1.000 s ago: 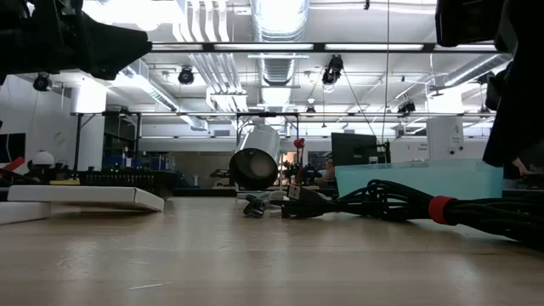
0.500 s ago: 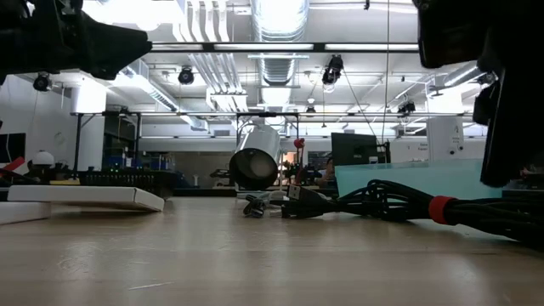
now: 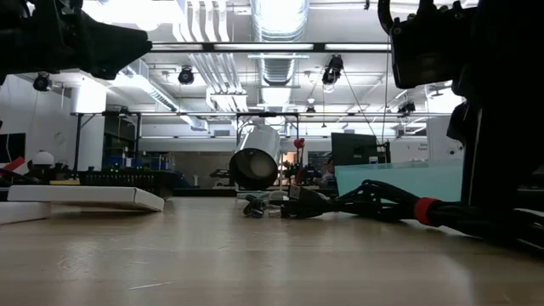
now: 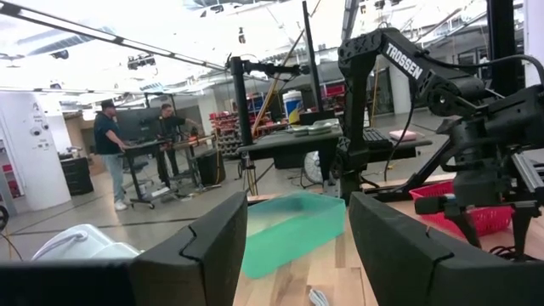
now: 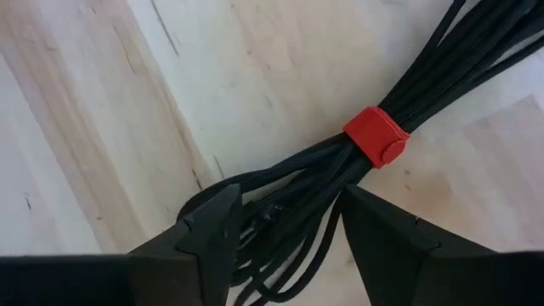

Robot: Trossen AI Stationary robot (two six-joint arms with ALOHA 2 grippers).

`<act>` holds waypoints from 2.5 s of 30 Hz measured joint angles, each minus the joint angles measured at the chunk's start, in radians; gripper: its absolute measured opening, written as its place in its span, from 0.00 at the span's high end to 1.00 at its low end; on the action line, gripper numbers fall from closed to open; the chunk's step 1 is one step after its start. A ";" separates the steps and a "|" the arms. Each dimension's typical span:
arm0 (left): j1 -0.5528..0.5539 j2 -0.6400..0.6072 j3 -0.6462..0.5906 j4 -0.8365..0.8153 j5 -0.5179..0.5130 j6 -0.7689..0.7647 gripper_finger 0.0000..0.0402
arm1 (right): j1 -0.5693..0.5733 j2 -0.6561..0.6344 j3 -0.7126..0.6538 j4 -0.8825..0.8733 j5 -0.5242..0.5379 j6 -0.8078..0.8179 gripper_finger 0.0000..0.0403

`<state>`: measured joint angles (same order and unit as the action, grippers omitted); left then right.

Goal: Pick and place items into bin
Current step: Put the bottom black charger cable into the green bin

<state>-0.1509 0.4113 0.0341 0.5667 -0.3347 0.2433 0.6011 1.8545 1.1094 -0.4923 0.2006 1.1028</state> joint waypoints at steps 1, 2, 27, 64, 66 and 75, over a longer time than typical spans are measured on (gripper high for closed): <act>0.000 -0.001 0.000 0.000 0.000 0.000 0.52 | 0.000 0.000 0.000 0.000 0.000 -0.007 0.55; 0.000 -0.001 0.000 0.001 0.000 0.000 0.52 | 0.000 0.000 -0.001 -0.002 0.000 -0.011 0.57; 0.000 -0.001 0.000 0.000 0.000 0.000 0.52 | 0.001 0.006 0.058 -0.136 -0.069 -0.107 0.97; 0.000 0.033 0.000 0.000 0.000 -0.002 0.52 | -0.257 -0.313 0.155 -1.069 0.302 -0.157 0.97; 0.000 0.035 0.000 0.000 0.000 -0.002 0.52 | -0.302 -0.359 0.122 -1.064 0.316 -0.182 0.97; 0.000 0.055 0.000 0.000 0.000 -0.002 0.52 | -0.590 -0.608 -0.064 -0.809 0.299 -0.534 0.97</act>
<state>-0.1505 0.4660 0.0341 0.5663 -0.3344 0.2409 0.0115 1.2465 1.0450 -1.3015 0.4992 0.5689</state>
